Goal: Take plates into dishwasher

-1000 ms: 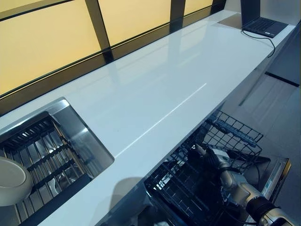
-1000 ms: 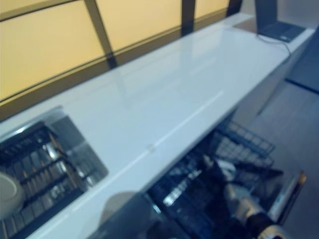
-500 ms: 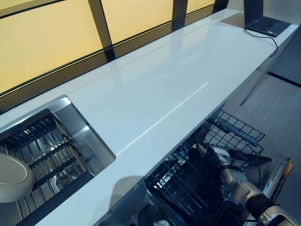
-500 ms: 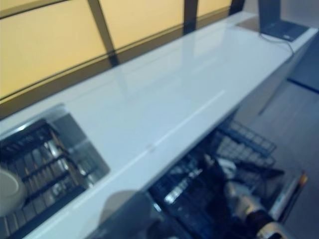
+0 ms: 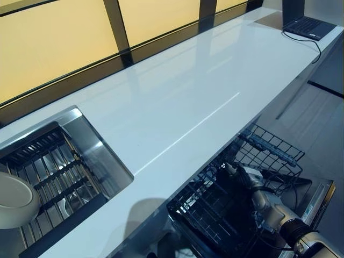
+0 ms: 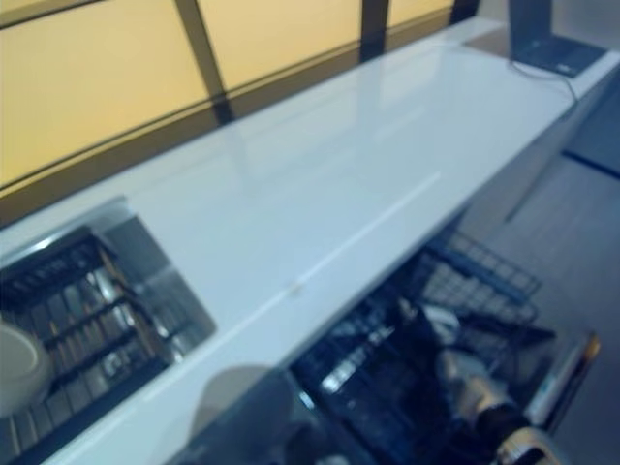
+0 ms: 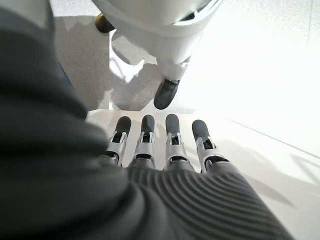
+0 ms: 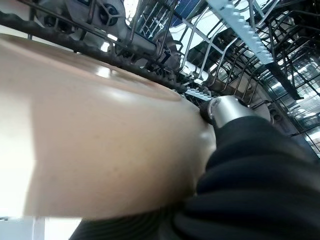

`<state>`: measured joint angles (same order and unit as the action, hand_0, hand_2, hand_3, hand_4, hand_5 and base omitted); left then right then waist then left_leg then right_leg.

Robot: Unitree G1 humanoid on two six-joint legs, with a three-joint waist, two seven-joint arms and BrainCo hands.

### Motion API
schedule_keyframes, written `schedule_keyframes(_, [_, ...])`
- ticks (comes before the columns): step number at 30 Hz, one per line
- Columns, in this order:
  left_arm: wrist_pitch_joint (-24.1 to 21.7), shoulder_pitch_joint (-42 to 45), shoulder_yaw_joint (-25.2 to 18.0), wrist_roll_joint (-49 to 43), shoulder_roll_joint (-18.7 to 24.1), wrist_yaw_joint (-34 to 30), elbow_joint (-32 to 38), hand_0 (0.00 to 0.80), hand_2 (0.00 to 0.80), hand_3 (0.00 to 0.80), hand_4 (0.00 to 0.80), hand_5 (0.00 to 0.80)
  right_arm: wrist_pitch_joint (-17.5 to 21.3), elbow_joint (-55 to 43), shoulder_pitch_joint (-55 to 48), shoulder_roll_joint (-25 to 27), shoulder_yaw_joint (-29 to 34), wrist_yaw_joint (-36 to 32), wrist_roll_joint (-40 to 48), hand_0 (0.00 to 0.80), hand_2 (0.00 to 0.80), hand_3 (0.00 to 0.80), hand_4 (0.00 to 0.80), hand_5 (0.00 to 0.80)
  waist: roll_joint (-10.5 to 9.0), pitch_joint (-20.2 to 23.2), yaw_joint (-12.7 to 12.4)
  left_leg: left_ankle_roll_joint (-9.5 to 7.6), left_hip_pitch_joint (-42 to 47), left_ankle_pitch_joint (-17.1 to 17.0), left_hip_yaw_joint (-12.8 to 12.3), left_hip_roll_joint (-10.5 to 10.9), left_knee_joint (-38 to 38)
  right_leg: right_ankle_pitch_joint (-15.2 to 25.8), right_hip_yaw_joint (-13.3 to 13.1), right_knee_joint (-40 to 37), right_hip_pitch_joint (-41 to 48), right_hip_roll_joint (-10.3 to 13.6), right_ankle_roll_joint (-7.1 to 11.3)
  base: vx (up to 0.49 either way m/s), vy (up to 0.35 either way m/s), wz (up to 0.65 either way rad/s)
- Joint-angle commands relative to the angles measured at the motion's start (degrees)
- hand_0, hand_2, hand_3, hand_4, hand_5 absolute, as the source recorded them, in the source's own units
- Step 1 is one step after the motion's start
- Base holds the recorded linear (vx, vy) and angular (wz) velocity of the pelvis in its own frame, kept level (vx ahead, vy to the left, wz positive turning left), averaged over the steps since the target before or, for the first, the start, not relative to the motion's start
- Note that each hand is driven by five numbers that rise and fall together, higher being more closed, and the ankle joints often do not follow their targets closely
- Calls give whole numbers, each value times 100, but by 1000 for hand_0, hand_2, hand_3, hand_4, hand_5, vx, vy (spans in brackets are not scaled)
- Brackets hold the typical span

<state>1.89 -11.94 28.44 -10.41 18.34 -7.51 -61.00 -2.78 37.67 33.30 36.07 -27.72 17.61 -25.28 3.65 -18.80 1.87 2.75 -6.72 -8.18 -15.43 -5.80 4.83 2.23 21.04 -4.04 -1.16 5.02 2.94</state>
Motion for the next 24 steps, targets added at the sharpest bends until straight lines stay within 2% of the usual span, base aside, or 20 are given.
schedule_keyframes(1, [-50,-494,82,76,275,8,-147,0,0,0,0,0,-221,433,301,173,-55,25,-31,800,800,800,800,800,-11,-45,-135,107,65,232,-15,-5,17,-192,-140,838,-618,187,191,0,0,0])
schedule_keyframes(11, [12,-550,99,109,267,8,-115,0,0,0,0,0,-265,468,344,189,-51,-10,-82,797,797,797,797,797,-39,-57,-159,92,42,238,35,16,17,-188,-138,828,-620,174,188,0,0,0])
schedule_keyframes(12, [-1,-539,92,105,267,6,-122,0,0,0,0,0,-270,479,333,180,-47,-2,-94,665,665,665,665,665,-39,-53,-162,93,42,238,41,16,17,-188,-137,826,-616,169,186,0,0,0])
schedule_keyframes(14, [9,-526,78,96,275,-8,-115,0,0,0,0,0,-283,500,302,145,-55,21,-152,100,100,100,100,100,-46,-41,-165,97,47,233,51,15,17,-186,-143,818,-605,161,188,0,0,0])
schedule_keyframes(15, [6,-520,78,93,269,2,-124,0,0,0,0,0,-277,511,287,128,-58,24,-167,0,0,0,0,0,-54,-35,-166,95,54,233,51,14,17,-183,-141,811,-594,158,189,0,0,0])
schedule_keyframes(24, [46,-529,61,64,256,-9,-129,0,0,0,0,0,-338,532,212,31,-42,52,-224,0,0,0,0,0,-121,15,-173,85,101,243,48,-4,17,-163,-165,765,-525,130,199,0,0,0])
